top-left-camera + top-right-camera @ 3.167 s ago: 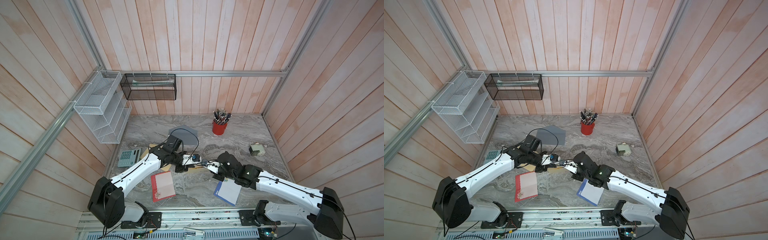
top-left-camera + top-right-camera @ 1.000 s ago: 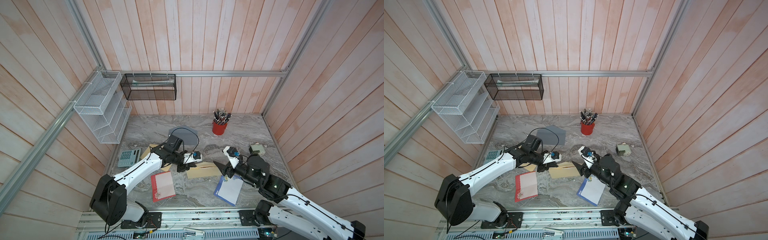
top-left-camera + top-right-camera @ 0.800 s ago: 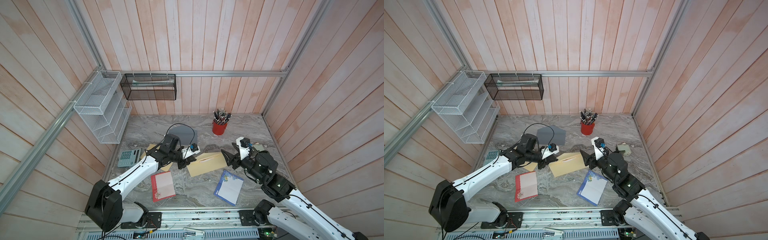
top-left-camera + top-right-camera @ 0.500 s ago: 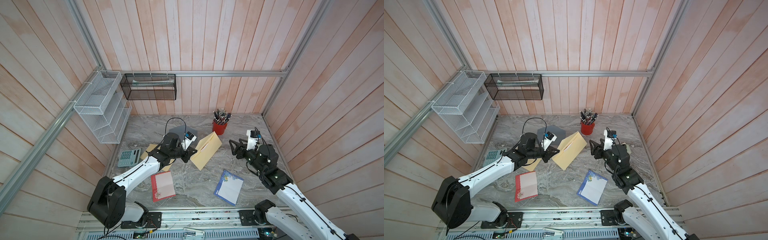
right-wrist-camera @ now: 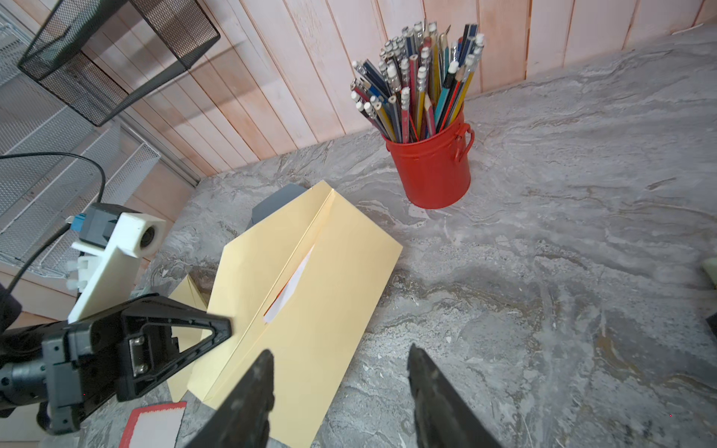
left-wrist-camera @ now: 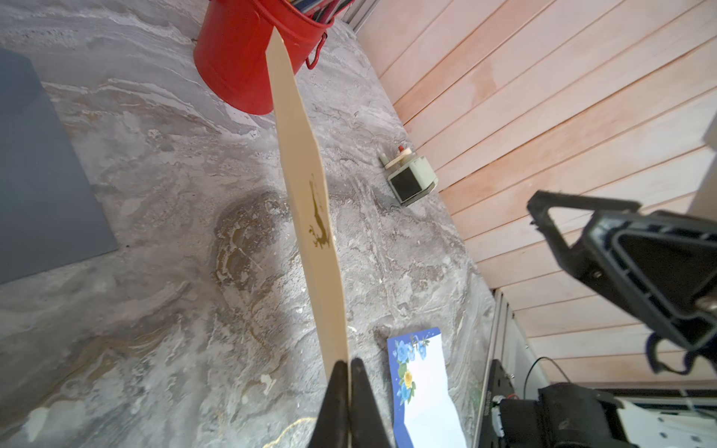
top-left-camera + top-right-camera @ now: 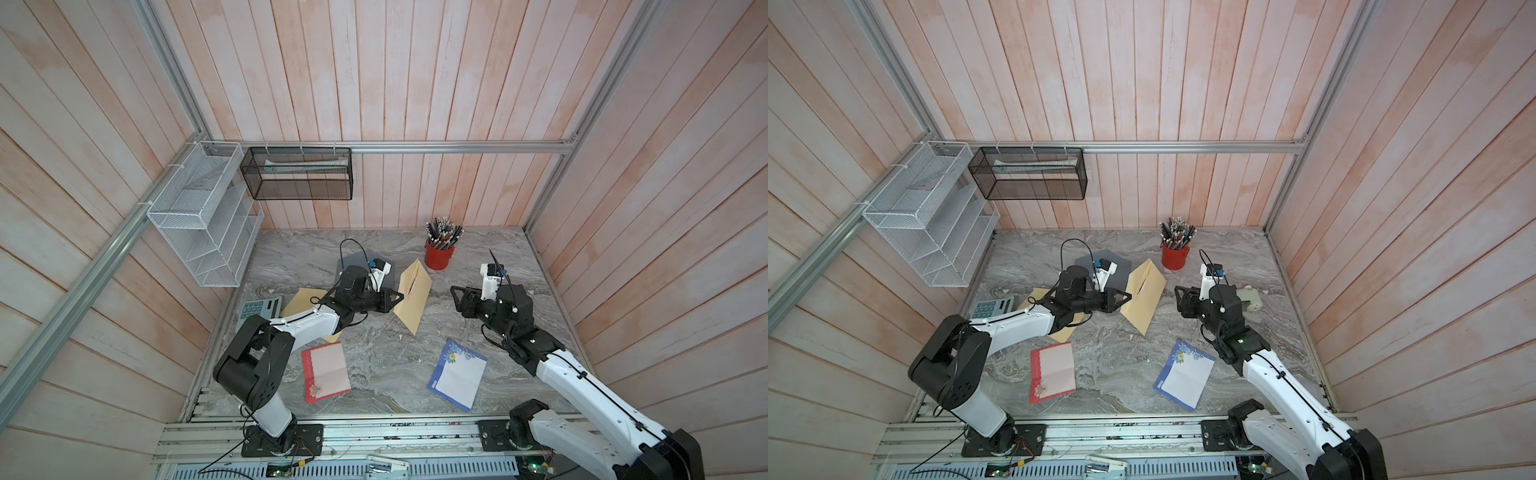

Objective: Fold the letter paper in half and place it into the envelope
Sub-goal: Fold the envelope flap on the envelope.

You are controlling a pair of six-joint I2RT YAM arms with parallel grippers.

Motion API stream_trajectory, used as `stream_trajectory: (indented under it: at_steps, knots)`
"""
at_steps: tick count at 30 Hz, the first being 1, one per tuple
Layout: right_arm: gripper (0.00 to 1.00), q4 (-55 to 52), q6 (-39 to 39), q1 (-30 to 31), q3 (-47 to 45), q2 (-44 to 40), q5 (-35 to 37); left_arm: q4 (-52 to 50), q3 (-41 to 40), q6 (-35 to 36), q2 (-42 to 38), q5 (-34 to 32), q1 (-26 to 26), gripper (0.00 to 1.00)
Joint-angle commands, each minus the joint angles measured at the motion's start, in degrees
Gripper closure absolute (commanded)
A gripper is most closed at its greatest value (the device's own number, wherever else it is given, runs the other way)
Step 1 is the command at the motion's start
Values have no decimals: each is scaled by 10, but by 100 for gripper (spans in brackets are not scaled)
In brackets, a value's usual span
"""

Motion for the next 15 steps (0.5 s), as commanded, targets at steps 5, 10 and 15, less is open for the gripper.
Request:
stream_trajectory:
  at_steps: [5,10,15]
  knots:
    - [52,56,13,-3,-9,64,-49,113,-32,-103,40,-4,-11,100]
    - [57,87,25,2,-13,107,-75,103,-43,-121,73,-50,-23,100]
    - [62,106,35,18,-12,154,-69,80,-49,-126,79,-115,-36,100]
